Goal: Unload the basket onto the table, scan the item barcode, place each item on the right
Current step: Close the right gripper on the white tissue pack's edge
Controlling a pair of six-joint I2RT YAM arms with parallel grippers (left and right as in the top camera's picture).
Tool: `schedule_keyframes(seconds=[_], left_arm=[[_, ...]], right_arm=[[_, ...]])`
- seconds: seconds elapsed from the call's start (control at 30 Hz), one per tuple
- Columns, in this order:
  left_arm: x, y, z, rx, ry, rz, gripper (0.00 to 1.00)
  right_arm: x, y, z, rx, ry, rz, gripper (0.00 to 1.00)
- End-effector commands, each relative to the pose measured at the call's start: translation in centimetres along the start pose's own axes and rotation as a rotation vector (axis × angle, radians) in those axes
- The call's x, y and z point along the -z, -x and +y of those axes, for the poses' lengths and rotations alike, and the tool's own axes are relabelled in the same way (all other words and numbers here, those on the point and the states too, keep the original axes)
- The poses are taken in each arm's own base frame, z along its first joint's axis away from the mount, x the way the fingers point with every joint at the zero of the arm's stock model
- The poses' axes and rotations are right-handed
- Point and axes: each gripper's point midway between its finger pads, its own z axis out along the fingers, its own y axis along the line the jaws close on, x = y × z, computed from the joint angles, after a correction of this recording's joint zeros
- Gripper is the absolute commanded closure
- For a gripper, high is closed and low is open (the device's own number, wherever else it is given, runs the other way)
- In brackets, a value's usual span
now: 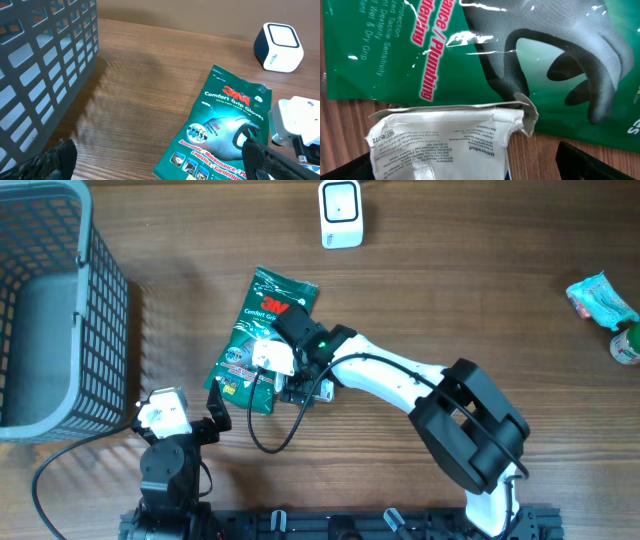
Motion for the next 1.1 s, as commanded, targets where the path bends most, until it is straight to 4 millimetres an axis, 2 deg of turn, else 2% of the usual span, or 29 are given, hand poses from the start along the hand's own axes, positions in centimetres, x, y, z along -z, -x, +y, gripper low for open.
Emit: schedule_keyframes(seconds=[0.0,0.1,0.17,0.2,0.23,0.3,0.33,0.5,0.57,0.6,0.7,0.73,0.8,0.93,1.07], left_arm=[[0.0,-0.1,-0.2,0.017,-0.009,-0.002,0.0],[0.0,-0.1,-0.2,0.017,-0.009,-0.002,0.0],[0.0,-0.1,-0.2,0.017,-0.009,-0.002,0.0],[0.0,-0.1,-0.2,0.017,-0.009,-0.002,0.0],[0.0,-0.1,-0.2,0.017,-0.009,-0.002,0.0],[0.0,-0.1,-0.2,0.017,-0.009,-0.002,0.0],[0.0,-0.1,-0.2,0.017,-0.009,-0.002,0.0],[0.0,-0.1,-0.2,0.017,-0.009,-0.002,0.0],[0.0,-0.1,-0.2,0.017,-0.009,-0.002,0.0],[0.0,-0.1,-0.2,0.017,-0.009,-0.002,0.0],[0.0,-0.1,-0.2,0.017,-0.009,-0.002,0.0],[0.0,-0.1,-0.2,0.017,-0.009,-0.002,0.0],[0.0,-0.1,-0.2,0.017,-0.009,-0.002,0.0],[0.0,-0.1,-0.2,0.017,-0.009,-0.002,0.0],[0.0,-0.1,-0.2,0.017,-0.009,-0.002,0.0]], right_arm=[[-1.7,-1.7,0.4,0.008,0.02,0.054,0.0],[-2.0,-2.5,0.5,-0.006,0.035,0.078,0.01],[-2.0,-2.7,0.6,-0.008,0.04,0.085,0.13],[-1.9,-2.7,0.6,-0.016,0.04,0.086,0.23],[-1.9,-2.7,0.6,-0.037,0.039,0.086,0.28],[-1.8,-2.4,0.6,-0.074,0.043,0.078,0.45],[-1.6,-2.0,0.9,-0.085,0.065,0.066,0.49],[2.6,0.9,2.5,-0.186,0.203,-0.001,0.51],[5.3,2.4,3.5,-0.22,0.291,-0.047,0.54],[6.9,3.3,4.0,-0.236,0.351,-0.086,0.63],[11.4,5.6,5.4,-0.363,0.526,-0.203,0.66],[12.3,5.6,5.4,-0.429,0.552,-0.205,0.66],[13.3,5.5,5.0,-0.545,0.568,-0.194,0.66],[13.6,5.8,5.1,-0.736,0.62,-0.157,0.67],[13.7,5.9,5.0,-0.83,0.632,-0.134,0.66]])
